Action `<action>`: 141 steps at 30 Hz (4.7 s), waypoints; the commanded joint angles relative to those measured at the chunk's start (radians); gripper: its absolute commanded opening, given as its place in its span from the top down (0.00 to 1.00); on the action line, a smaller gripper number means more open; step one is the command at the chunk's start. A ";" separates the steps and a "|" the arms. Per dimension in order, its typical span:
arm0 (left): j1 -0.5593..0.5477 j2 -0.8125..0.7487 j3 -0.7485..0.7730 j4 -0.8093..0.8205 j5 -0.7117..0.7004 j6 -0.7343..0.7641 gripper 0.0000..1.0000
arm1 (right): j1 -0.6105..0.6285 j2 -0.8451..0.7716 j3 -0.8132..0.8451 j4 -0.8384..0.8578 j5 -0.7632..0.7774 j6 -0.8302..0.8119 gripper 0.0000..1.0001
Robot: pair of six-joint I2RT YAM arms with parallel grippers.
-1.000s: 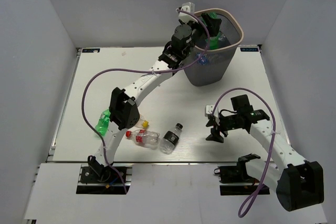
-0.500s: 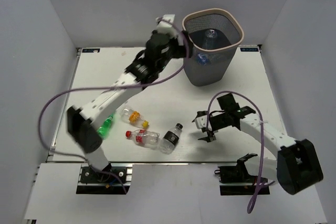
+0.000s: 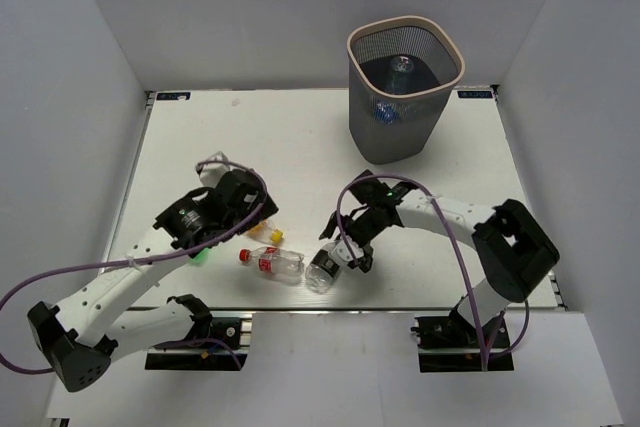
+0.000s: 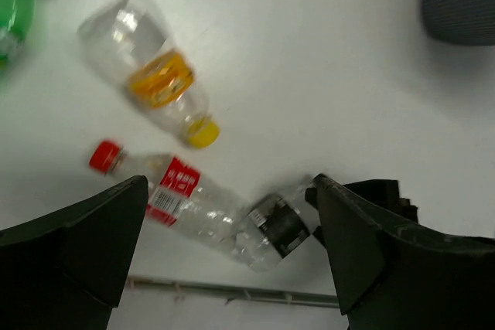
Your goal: Put the plastic bottles in the bin
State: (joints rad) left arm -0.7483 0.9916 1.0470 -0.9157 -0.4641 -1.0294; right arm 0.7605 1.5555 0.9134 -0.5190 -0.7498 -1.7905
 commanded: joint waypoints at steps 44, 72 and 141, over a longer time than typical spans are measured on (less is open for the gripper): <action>-0.011 0.191 -0.246 -0.002 0.274 -0.429 0.00 | -0.446 0.417 1.410 -0.001 0.681 1.375 0.22; -0.101 0.329 -0.018 0.087 0.214 -0.198 0.70 | -0.590 -0.316 0.455 0.303 -0.253 1.467 0.29; -0.031 -0.050 0.271 -0.043 -0.280 0.399 0.00 | 0.217 0.554 0.670 0.317 0.282 1.563 0.10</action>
State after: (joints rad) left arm -0.7788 0.9649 1.3224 -0.7876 -0.7467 -0.5686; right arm 0.9463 2.1036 1.5311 -0.2073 -0.4076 -0.2489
